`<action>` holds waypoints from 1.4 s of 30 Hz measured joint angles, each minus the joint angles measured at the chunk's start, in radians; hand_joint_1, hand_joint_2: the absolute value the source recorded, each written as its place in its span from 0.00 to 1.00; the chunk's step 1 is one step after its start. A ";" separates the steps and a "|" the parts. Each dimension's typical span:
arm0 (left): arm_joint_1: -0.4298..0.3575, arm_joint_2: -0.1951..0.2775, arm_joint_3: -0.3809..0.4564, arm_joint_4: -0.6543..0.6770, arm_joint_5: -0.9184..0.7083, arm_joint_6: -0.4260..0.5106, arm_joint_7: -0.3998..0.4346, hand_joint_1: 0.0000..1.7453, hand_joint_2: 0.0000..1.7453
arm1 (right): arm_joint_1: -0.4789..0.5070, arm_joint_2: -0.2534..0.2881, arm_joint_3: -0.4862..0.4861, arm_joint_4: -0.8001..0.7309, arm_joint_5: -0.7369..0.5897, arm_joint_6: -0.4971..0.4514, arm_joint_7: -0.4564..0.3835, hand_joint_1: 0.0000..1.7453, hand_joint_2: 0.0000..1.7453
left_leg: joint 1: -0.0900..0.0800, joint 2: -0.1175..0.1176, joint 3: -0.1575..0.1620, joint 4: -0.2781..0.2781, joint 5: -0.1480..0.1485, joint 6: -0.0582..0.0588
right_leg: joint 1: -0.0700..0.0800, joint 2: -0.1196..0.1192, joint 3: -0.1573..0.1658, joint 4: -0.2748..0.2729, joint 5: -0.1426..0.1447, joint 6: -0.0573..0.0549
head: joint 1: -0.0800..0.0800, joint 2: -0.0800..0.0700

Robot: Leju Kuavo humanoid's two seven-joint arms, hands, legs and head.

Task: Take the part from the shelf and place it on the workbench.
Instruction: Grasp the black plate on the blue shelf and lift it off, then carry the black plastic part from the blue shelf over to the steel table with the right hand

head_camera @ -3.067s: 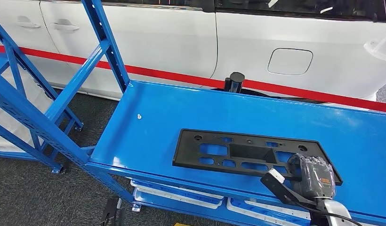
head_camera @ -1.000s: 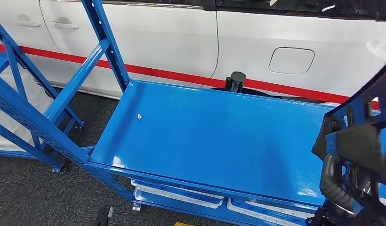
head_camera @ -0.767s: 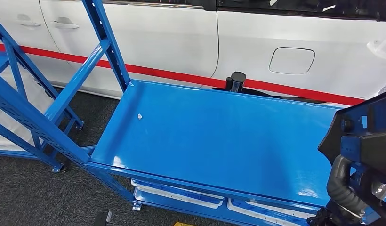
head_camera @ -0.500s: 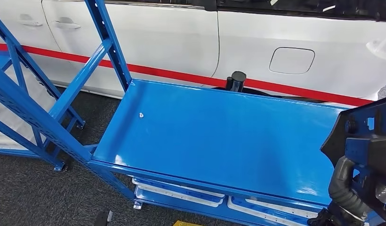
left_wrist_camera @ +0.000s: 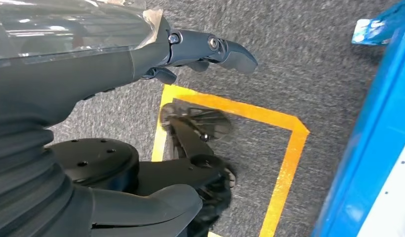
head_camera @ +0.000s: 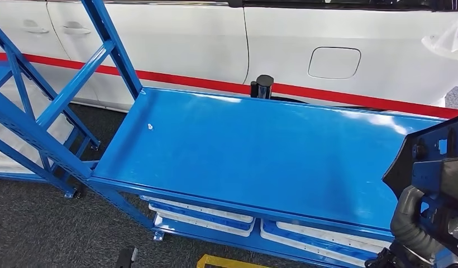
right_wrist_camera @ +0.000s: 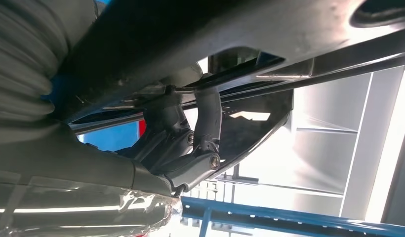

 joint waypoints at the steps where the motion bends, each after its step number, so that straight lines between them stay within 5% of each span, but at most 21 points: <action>1: 0.000 0.000 0.000 0.000 0.000 0.001 0.000 0.00 1.00 | 0.000 0.000 0.000 0.000 0.001 0.000 0.002 1.00 1.00 | -0.002 0.000 0.013 -0.002 0.001 0.006 | 0.004 -0.001 -0.009 0.000 0.007 -0.001 | 0.000 0.000; 5: -0.007 -0.001 -0.001 -0.001 0.000 0.003 -0.001 0.00 1.00 | -0.001 0.003 0.000 -0.003 0.007 0.000 0.006 1.00 1.00 | -0.021 0.001 0.170 -0.231 0.072 0.041 | 0.016 -0.001 -0.034 -0.001 0.037 0.006 | 0.001 0.000; 9: -0.009 -0.002 -0.001 -0.003 -0.002 0.004 -0.002 0.00 1.00 | -0.004 0.005 0.001 -0.004 0.009 0.000 0.010 1.00 1.00 | -0.036 0.003 0.179 -0.276 0.103 0.050 | 0.013 -0.006 -0.035 -0.011 0.061 0.031 | 0.003 0.000; 11: -0.009 -0.003 -0.001 -0.003 -0.002 0.005 -0.002 0.00 1.00 | -0.004 0.006 0.002 -0.004 0.009 0.000 0.010 1.00 1.00 | -0.034 0.006 0.165 -0.285 0.131 0.063 | 0.014 -0.006 -0.052 0.019 0.026 0.029 | 0.004 0.000; 13: -0.010 -0.003 -0.001 -0.003 -0.002 0.005 -0.002 0.00 1.00 | -0.004 0.006 0.002 -0.005 0.009 0.000 0.010 1.00 1.00 | -0.033 0.010 0.140 -0.288 0.156 0.072 | 0.015 -0.006 -0.088 0.127 -0.061 0.017 | 0.008 0.000; 15: -0.009 -0.004 -0.001 -0.003 -0.002 0.005 -0.002 0.00 1.00 | -0.004 0.006 0.002 -0.005 0.009 0.000 0.010 1.00 1.00 | -0.034 0.012 0.114 -0.287 0.178 0.073 | 0.014 -0.006 -0.108 0.246 -0.123 0.020 | 0.010 0.000; 17: -0.008 -0.005 -0.001 -0.003 -0.003 0.005 -0.002 0.00 1.00 | -0.004 0.006 0.002 -0.005 0.009 0.000 0.012 1.00 1.00 | -0.033 0.013 0.089 -0.284 0.198 0.069 | 0.012 -0.006 -0.066 0.251 -0.114 0.042 | 0.010 0.000; 19: -0.008 -0.005 -0.001 -0.003 -0.007 0.005 -0.001 0.00 1.00 | -0.006 0.006 0.002 -0.005 0.010 0.000 0.015 1.00 1.00 | -0.032 0.013 0.065 -0.278 0.214 0.061 | 0.009 -0.006 0.040 0.122 -0.085 0.061 | 0.010 0.000; 21: -0.009 -0.006 -0.001 -0.004 -0.011 0.007 -0.001 0.00 1.00 | -0.007 0.006 0.003 -0.005 0.012 0.000 0.017 1.00 1.00 | -0.035 0.013 0.050 -0.269 0.226 0.050 | 0.013 -0.005 0.127 -0.007 -0.089 0.056 | 0.009 0.000; 23: -0.009 -0.006 -0.001 -0.005 -0.016 0.011 0.000 0.00 1.00 | -0.008 0.006 0.003 -0.005 0.012 0.001 0.019 1.00 1.00 | -0.037 0.012 0.044 -0.266 0.240 0.039 | 0.018 -0.004 0.143 -0.044 -0.096 0.041 | 0.008 0.000; 25: -0.009 -0.007 -0.002 -0.006 -0.019 0.014 0.001 0.00 1.00 | -0.008 0.007 0.003 -0.005 0.012 0.003 0.020 1.00 1.00 | -0.034 0.010 0.038 -0.260 0.233 0.028 | 0.011 -0.006 0.130 -0.043 -0.083 0.021 | 0.007 0.000; 26: -0.008 -0.007 -0.002 -0.006 -0.020 0.015 0.001 0.00 1.00 | -0.009 0.008 0.003 -0.005 0.013 0.004 0.021 1.00 1.00 | -0.031 0.008 0.030 -0.241 0.207 0.021 | 0.007 -0.008 0.123 -0.044 -0.075 0.008 | 0.006 0.000; 28: -0.007 -0.009 -0.002 -0.006 -0.020 0.016 0.001 0.00 1.00 | -0.010 0.009 0.004 -0.005 0.014 0.006 0.022 1.00 1.00 | -0.026 0.005 -0.003 -0.142 0.111 0.009 | 0.003 -0.011 0.103 -0.044 -0.055 -0.009 | 0.004 0.000; 30: -0.006 -0.009 -0.002 -0.007 -0.020 0.016 0.001 0.00 1.00 | -0.010 0.010 0.004 -0.005 0.015 0.010 0.023 1.00 1.00 | -0.021 0.005 -0.031 -0.019 0.042 0.000 | 0.004 -0.012 0.076 -0.043 -0.031 -0.010 | 0.003 0.000; 32: -0.004 -0.009 -0.002 -0.008 -0.020 0.017 0.001 0.00 1.00 | -0.010 0.013 0.004 -0.005 0.016 0.012 0.024 1.00 1.00 | -0.016 0.005 -0.007 0.005 0.058 -0.004 | 0.002 -0.012 0.050 -0.040 -0.010 -0.003 | 0.002 0.000; 34: -0.004 -0.009 -0.002 -0.012 -0.019 0.017 0.002 0.00 1.00 | -0.011 0.017 0.003 -0.005 0.018 0.016 0.027 1.00 1.00 | -0.012 0.004 0.081 -0.100 0.105 -0.003 | 0.000 -0.011 0.030 -0.036 0.005 0.007 | 0.001 0.000; 37: -0.005 -0.009 -0.002 -0.018 -0.015 0.016 0.005 0.00 1.00 | -0.016 0.023 0.002 -0.005 0.022 0.024 0.033 1.00 1.00 | -0.015 -0.001 0.197 -0.273 0.109 0.006 | 0.003 -0.013 0.012 -0.032 0.027 0.029 | -0.001 0.000; 40: -0.002 -0.010 -0.002 -0.019 -0.010 0.016 0.006 0.00 1.00 | -0.021 0.028 0.000 -0.005 0.024 0.031 0.036 1.00 1.00 | -0.026 0.001 0.184 -0.294 0.123 0.033 | 0.003 -0.014 0.000 -0.036 0.045 0.052 | -0.001 0.000; 42: -0.002 -0.010 -0.001 -0.020 -0.007 0.015 0.009 0.00 1.00 | -0.023 0.030 -0.002 -0.005 0.023 0.036 0.037 1.00 1.00 | -0.026 0.006 0.159 -0.301 0.150 0.057 | 0.004 -0.013 -0.026 0.009 -0.006 0.043 | 0.002 0.000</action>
